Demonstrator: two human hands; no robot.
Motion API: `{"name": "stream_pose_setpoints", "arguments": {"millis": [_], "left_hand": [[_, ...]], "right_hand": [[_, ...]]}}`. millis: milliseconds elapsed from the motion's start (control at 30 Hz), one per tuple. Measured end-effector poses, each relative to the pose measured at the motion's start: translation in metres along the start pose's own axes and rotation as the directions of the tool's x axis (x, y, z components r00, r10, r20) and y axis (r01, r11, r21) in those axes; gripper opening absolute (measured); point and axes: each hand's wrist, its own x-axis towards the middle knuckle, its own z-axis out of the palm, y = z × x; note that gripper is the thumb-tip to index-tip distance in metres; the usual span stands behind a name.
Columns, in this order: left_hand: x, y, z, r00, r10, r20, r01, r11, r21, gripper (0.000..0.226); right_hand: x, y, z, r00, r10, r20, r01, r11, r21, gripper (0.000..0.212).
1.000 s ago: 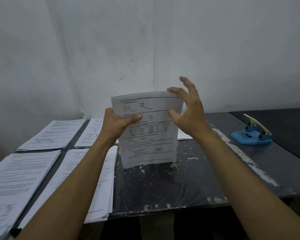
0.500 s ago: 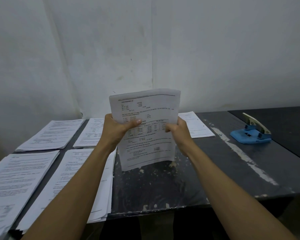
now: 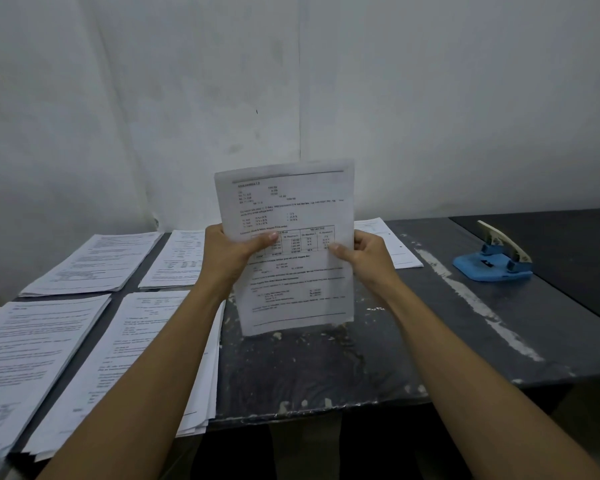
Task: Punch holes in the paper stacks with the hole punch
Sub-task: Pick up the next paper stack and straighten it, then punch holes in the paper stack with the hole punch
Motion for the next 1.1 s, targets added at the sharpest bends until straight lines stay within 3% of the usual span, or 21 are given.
{"name": "stream_pose_setpoints", "arguments": {"millis": [233, 367, 567, 700, 867, 1000, 1100], "left_hand": [[0.017, 0.01, 0.019, 0.983, -0.115, 0.143, 0.14, 0.975, -0.174, 0.044], [0.02, 0.002, 0.044, 0.969, -0.161, 0.19, 0.196, 0.962, -0.187, 0.034], [0.034, -0.003, 0.088, 0.954, -0.204, 0.22, 0.247, 0.951, -0.187, 0.032], [0.043, -0.007, 0.123, 0.969, -0.187, 0.16, 0.214, 0.962, -0.171, 0.024], [0.055, -0.019, 0.168, 0.956, -0.244, 0.161, 0.269, 0.95, -0.159, 0.016], [0.062, -0.035, 0.205, 0.927, -0.333, 0.174, 0.357, 0.924, -0.134, 0.017], [0.066, -0.049, 0.231, 0.909, -0.375, 0.184, 0.399, 0.91, -0.111, 0.015]], "right_hand": [[0.016, -0.026, -0.033, 0.997, 0.02, -0.069, -0.014, 0.996, 0.083, 0.012], [0.021, -0.03, -0.056, 0.992, 0.078, -0.1, -0.06, 0.983, 0.173, 0.018], [0.028, -0.023, -0.095, 0.987, 0.114, -0.115, -0.097, 0.985, 0.143, 0.021], [0.032, -0.019, -0.123, 0.988, 0.112, -0.106, -0.114, 0.993, -0.007, 0.02], [0.037, -0.011, -0.167, 0.967, 0.137, -0.215, -0.179, 0.965, -0.192, 0.013], [0.046, -0.004, -0.199, 0.943, 0.146, -0.298, -0.266, 0.869, -0.416, 0.012], [0.056, 0.003, -0.218, 0.938, 0.1, -0.332, -0.294, 0.737, -0.609, 0.015]]}}
